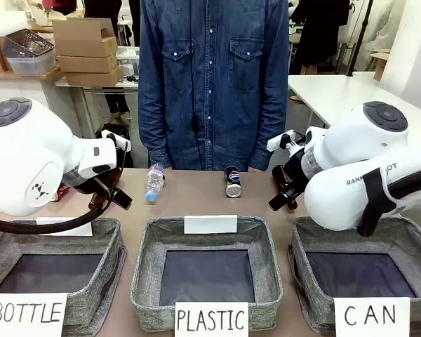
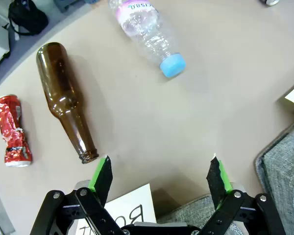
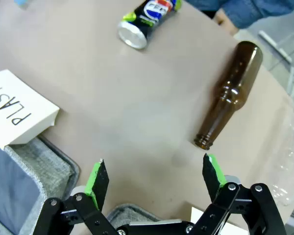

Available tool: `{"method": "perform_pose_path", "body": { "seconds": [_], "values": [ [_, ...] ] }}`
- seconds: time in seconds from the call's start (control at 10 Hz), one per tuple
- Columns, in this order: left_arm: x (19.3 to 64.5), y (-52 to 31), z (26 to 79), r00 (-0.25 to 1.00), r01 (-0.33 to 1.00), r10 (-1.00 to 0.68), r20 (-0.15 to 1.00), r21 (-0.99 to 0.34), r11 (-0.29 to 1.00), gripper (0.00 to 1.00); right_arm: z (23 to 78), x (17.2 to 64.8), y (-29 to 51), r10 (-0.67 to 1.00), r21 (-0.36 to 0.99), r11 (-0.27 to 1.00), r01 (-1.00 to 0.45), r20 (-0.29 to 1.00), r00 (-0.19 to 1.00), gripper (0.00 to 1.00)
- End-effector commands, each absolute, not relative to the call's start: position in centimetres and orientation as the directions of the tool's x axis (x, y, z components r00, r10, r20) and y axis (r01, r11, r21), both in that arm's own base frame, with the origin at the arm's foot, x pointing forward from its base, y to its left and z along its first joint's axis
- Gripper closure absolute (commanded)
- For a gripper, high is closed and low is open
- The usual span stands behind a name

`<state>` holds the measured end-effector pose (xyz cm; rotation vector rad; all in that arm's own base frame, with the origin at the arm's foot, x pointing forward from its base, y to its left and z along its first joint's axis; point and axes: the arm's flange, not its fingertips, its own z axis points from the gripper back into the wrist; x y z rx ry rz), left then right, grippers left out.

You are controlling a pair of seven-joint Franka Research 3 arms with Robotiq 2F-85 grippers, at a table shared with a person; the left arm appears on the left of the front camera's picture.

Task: Sort the can waste into the basket.
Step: Pick up the can waste from the table and place it in the right Fabric basket.

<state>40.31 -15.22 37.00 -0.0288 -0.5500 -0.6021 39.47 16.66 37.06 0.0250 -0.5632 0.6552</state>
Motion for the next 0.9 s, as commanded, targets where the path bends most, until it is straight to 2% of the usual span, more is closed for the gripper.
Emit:
{"method": "perform_pose_path", "body": {
  "seconds": [0.0, 0.8],
  "values": [
    [40.31, -15.23, 37.00, 0.685, 0.545, -0.530, 0.499, 0.131, 0.828, 0.00, 37.07, 39.48, 16.67, 0.570, -0.151, 0.798, -0.583, 0.504, 0.649, 0.00],
    [40.31, -15.23, 37.00, 0.685, 0.545, -0.530, 0.499, 0.131, 0.828, 0.00, 37.07, 39.48, 16.67, 0.570, -0.151, 0.798, -0.583, 0.504, 0.649, 0.00]
  ]
}}
